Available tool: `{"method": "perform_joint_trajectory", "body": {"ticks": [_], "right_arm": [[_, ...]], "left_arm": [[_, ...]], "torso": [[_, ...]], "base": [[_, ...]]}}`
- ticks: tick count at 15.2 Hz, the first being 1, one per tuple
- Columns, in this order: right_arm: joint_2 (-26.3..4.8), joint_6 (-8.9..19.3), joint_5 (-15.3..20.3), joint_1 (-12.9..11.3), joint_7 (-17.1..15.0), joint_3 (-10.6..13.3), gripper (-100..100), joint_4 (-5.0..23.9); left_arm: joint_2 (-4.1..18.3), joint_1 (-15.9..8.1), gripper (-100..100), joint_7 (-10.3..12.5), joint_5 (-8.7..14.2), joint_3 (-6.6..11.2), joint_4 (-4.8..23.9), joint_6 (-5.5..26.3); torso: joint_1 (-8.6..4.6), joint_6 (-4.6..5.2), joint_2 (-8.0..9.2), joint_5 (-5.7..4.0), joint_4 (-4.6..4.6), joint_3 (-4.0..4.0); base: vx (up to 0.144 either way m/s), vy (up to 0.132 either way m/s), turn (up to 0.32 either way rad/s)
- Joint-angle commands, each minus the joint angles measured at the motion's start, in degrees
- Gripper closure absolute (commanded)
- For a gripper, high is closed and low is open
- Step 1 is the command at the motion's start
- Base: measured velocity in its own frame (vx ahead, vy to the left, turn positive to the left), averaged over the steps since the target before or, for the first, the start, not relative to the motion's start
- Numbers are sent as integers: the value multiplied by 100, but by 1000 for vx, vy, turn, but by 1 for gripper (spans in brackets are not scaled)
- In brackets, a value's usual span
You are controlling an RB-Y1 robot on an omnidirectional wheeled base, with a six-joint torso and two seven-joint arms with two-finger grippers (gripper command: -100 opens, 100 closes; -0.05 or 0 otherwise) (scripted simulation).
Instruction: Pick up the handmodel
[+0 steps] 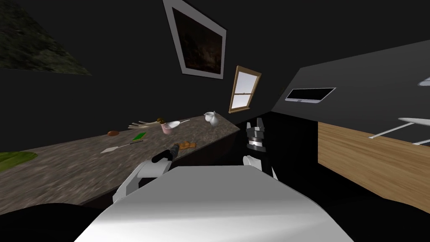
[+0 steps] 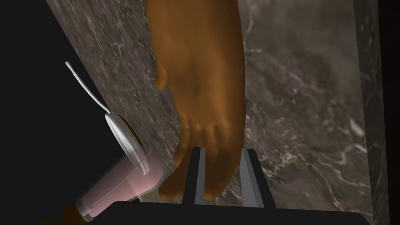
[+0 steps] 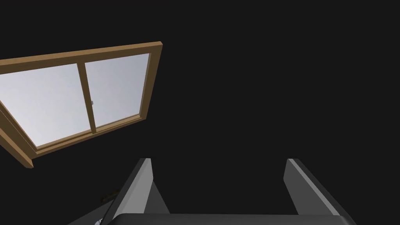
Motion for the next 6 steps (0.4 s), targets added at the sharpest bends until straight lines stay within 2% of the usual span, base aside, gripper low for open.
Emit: {"method": "perform_joint_trajectory", "body": {"ticks": [1, 2, 3, 5, 6], "right_arm": [[0, 0, 0, 0, 0, 0, 0, 0], [0, 0, 0, 0, 0, 0, 0, 0], [0, 0, 0, 0, 0, 0, 0, 0], [0, 0, 0, 0, 0, 0, 0, 0], [0, 0, 0, 0, 0, 0, 0, 0]], "left_arm": [[0, 0, 100, 0, 0, 0, 0, 0], [2, -3, 100, -2, -1, 1, -2, -3], [28, 67, 100, 21, 27, 11, -176, 96], [45, 115, 100, 36, 41, 12, -302, 175], [39, 75, 100, 21, 39, 15, -191, 100]], "torso": [[0, 0, 0, 0, 0, 0], [2, -3, 3, 2, 0, 1], [2, -3, 6, 2, 1, 3], [-3, -6, 18, -1, 5, 11], [-5, -6, 23, -2, 7, 15]], "base": [[4, 2, -13], [0, 0, 0], [-11, -7, 21], [-25, -8, 28], [-16, -4, 9]]}}
